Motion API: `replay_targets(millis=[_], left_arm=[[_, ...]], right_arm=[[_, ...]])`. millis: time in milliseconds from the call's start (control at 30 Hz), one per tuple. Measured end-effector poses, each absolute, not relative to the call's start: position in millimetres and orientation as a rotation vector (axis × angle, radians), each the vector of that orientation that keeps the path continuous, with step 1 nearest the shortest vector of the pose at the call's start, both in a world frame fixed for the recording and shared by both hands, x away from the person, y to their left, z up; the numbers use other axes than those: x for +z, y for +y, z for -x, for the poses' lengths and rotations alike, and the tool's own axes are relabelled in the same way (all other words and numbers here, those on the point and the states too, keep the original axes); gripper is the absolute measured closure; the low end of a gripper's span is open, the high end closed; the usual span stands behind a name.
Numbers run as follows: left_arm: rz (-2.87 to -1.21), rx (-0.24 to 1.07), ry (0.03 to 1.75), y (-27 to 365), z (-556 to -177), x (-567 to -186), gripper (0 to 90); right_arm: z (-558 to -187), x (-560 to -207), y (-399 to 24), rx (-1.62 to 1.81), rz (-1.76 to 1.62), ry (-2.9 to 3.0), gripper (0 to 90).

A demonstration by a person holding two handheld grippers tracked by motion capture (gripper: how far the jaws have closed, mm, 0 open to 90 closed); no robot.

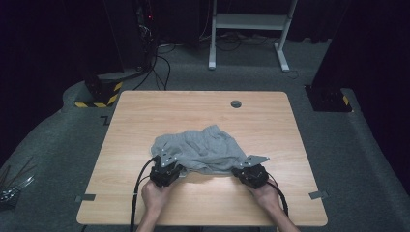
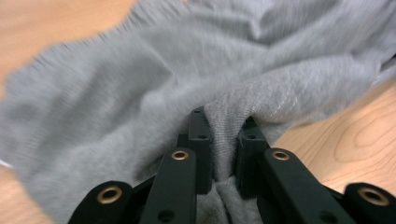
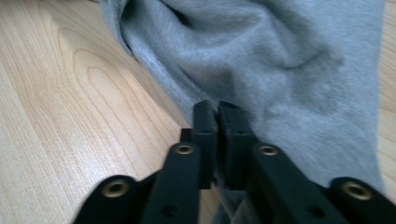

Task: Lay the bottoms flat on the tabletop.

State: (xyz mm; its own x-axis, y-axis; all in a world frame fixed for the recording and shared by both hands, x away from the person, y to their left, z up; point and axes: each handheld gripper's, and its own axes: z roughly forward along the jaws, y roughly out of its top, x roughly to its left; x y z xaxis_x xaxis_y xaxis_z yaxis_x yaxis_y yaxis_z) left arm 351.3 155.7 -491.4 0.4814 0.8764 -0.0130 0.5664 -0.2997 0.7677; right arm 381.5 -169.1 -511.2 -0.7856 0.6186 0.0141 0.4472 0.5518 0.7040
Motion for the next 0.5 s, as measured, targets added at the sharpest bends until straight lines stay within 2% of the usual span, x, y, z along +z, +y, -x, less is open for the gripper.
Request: replay_targets(millis=[200, 300, 367, 400, 433, 467, 500], left_arm=[[-1.938, 0.646, 1.158, 165, -343, -470, 79.9], [-1.909, 0.654, 1.196, 175, -345, -468, 79.6], [-1.949, 0.624, 1.259, 181, -353, -473, 77.9], [-2.027, 0.611, 1.311, 181, -358, -481, 71.6], [-2.027, 0.611, 1.311, 181, -358, -481, 67.8], [-2.054, 0.631, 1.308, 176, -353, -485, 63.8], [-2.054, 0.631, 1.308, 176, -353, -485, 60.1]], right_arm=[[-377, -492, -176, 1.117, -0.866, 2.514, 88.2], [-376, -480, -181, 1.164, -0.861, 2.469, 88.2], [-378, -477, -183, 1.171, -0.882, 2.451, 88.1], [-382, -480, -181, 1.092, -0.905, 2.453, 86.3], [-382, -480, -181, 1.092, -0.905, 2.453, 86.3], [-383, -488, -175, 0.98, -0.896, 2.452, 77.6], [-383, -488, -175, 0.98, -0.896, 2.452, 77.6]])
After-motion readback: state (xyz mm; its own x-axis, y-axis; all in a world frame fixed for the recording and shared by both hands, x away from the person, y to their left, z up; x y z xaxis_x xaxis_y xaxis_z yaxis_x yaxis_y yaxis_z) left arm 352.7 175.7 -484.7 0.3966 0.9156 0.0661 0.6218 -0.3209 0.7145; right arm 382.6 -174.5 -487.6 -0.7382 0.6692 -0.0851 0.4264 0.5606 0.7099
